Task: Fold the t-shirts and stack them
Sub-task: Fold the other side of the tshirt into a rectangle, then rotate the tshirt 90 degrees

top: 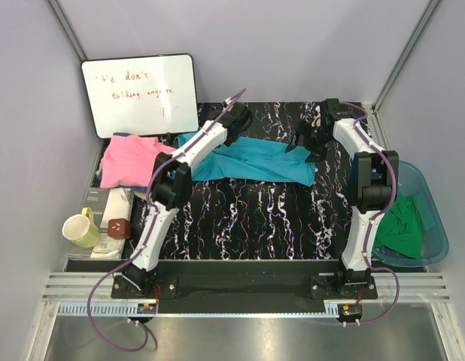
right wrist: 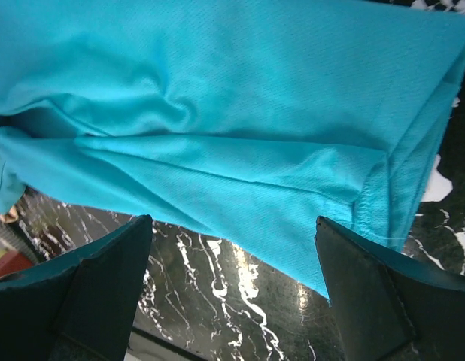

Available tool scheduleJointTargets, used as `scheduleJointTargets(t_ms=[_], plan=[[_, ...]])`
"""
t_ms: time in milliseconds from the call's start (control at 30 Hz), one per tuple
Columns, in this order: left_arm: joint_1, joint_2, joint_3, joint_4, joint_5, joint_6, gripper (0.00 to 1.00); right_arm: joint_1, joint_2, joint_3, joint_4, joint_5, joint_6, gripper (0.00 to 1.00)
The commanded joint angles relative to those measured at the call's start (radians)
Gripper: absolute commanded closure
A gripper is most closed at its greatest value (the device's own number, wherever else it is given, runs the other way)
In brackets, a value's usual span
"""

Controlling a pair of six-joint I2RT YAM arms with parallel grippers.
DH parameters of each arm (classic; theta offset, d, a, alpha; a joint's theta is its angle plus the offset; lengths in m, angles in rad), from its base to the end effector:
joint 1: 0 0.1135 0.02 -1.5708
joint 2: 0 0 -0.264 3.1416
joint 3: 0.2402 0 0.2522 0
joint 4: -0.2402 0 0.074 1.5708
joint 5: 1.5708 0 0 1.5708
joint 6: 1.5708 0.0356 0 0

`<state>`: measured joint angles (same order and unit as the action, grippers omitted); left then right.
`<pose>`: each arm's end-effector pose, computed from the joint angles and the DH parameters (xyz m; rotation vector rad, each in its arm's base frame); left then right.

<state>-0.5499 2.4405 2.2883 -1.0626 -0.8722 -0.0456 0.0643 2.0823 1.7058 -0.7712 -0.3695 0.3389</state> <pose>0.4463 -0.2416 0.2151 0.4035 2.3718 0.9416 0.4414 0.0413 0.2117 0.2657 2.7256 0.6187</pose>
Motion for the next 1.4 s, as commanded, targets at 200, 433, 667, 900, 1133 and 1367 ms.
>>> scheduleJointTargets(t_ms=[200, 433, 667, 900, 1133, 1367], plan=[[0.027, -0.104, 0.005, 0.09, 0.013, -0.016, 0.01, 0.015, -0.013, 0.027, 0.004, -0.085, -0.04, 0.04], [0.021, -0.345, -0.151, 0.084, 0.238, -0.088, 0.01, 0.094, 0.154, 0.29, -0.08, 0.059, -0.123, 0.39], [0.022, -0.428, -0.334, 0.066, 0.565, -0.203, 0.01, 0.143, 0.461, 0.81, -0.31, 0.253, -0.132, 1.0], [0.031, -0.37, -0.329, 0.035, 0.79, -0.293, 0.01, 0.144, 0.524, 0.832, -0.359, 0.339, -0.136, 1.0], [0.071, -0.307, -0.283, 0.013, 0.944, -0.384, 0.01, 0.147, 0.518, 0.744, -0.393, 0.428, -0.164, 1.0], [0.111, -0.297, -0.308, -0.01, 0.966, -0.425, 0.01, 0.147, 0.46, 0.566, -0.49, 0.543, -0.179, 1.0]])
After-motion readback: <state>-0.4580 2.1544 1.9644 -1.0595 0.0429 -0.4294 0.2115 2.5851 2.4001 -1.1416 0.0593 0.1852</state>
